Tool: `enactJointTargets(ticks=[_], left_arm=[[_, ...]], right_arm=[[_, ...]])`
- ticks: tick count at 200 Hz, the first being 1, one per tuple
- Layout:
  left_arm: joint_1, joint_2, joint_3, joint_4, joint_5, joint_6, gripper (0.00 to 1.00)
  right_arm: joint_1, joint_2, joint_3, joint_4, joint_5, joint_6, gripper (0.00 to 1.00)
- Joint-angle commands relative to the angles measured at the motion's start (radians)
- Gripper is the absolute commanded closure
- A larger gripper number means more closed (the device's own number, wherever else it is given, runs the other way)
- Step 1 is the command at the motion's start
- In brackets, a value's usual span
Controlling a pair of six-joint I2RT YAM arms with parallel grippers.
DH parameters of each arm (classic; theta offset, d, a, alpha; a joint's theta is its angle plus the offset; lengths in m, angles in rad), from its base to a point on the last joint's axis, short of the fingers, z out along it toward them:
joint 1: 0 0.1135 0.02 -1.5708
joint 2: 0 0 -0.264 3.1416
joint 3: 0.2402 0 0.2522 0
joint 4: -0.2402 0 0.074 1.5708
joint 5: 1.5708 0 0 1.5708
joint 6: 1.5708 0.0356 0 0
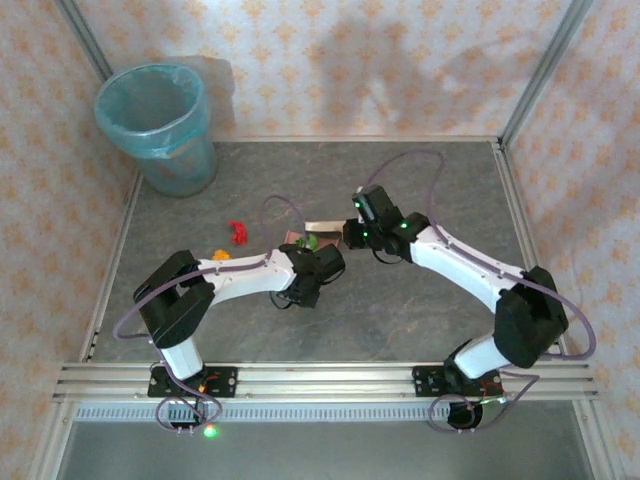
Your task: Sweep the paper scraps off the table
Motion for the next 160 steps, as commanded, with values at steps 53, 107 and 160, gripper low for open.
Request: enactJointTargets(ticks=[53, 107, 160], left_arm=[[0.033, -0.065, -0.047, 0.011, -0.019, -0.003, 1.0], [0.033, -0.134, -0.095, 0.084, -0.06, -0.019, 1.0], [0.031, -0.196, -0.116, 0.104, -0.101, -0.029, 1.0]], right_arm=[[0.079, -0.186, -0.088, -0.095, 0.008, -0.042, 1.0], [0.077, -0.316, -0.052, -0.154, 0.147, 0.018, 1.0], [0.038, -0.393, -0.045, -0.149, 0.358, 0.102, 1.0]])
